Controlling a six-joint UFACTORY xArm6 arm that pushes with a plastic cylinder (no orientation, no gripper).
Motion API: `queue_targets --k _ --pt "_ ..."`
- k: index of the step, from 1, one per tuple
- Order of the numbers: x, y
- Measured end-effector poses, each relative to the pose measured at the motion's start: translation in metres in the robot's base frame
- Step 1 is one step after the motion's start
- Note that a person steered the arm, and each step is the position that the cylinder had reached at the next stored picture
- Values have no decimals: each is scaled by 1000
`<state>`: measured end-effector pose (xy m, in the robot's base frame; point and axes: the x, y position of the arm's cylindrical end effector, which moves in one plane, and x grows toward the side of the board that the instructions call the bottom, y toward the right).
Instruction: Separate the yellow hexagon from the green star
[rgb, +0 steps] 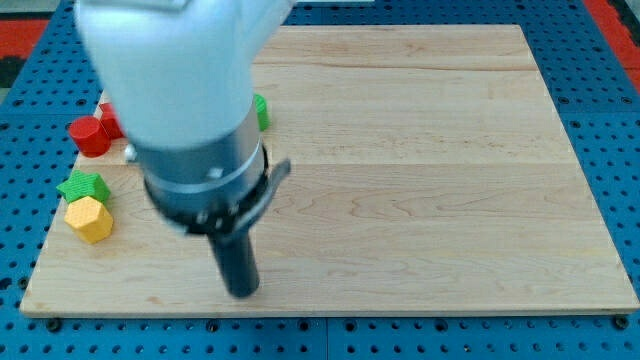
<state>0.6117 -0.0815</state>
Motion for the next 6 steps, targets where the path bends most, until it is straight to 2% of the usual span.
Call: queue_targets --k 1,2,3,4,5,6 --pt "6 -20" --pt "0 -124" --pt "-31 -193" --pt "-69 -216" --pt "-79 -213" --pt "-81 -170"
